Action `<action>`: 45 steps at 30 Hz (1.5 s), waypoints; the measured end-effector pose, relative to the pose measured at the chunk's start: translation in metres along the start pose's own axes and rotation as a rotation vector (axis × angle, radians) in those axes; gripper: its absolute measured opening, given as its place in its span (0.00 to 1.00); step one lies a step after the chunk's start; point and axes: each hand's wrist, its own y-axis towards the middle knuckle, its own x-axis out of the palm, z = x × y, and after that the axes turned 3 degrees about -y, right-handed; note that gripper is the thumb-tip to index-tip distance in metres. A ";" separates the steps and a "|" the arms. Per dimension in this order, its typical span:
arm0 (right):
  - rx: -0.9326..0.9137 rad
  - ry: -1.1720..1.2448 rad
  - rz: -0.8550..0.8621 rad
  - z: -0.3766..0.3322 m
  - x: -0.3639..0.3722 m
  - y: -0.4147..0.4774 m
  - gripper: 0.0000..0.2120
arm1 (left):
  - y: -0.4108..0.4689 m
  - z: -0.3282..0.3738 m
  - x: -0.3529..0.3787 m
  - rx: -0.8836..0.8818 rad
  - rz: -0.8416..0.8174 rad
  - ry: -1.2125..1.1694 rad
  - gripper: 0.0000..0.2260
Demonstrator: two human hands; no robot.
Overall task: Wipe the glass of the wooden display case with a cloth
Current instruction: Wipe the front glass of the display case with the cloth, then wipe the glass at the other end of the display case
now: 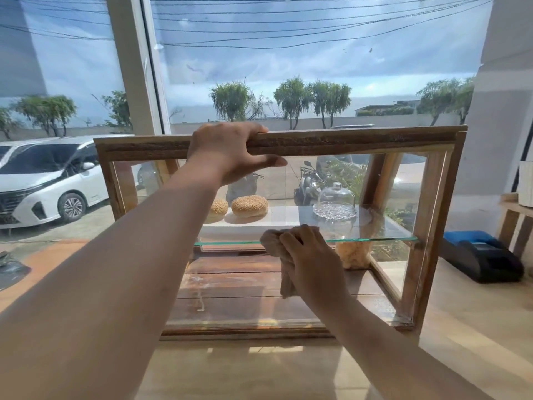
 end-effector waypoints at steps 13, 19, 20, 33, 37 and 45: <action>-0.014 -0.078 0.233 0.009 -0.052 0.102 0.12 | -0.025 -0.084 -0.018 0.044 0.035 0.063 0.32; -0.025 -0.091 0.234 0.005 -0.048 0.100 0.14 | -0.026 -0.103 -0.008 -0.012 0.121 0.097 0.37; -0.025 -0.090 0.232 0.006 -0.047 0.100 0.14 | -0.026 -0.101 -0.008 -0.016 0.118 0.100 0.37; -0.087 -0.165 0.180 0.023 -0.050 0.091 0.14 | -0.030 -0.089 -0.017 -0.075 0.022 0.128 0.35; -0.094 -0.117 0.130 0.021 -0.054 0.092 0.15 | -0.035 -0.084 -0.008 -0.117 -0.004 0.241 0.38; -0.021 0.021 -0.122 0.017 -0.041 0.031 0.15 | -0.141 -0.044 0.055 0.123 0.221 0.207 0.30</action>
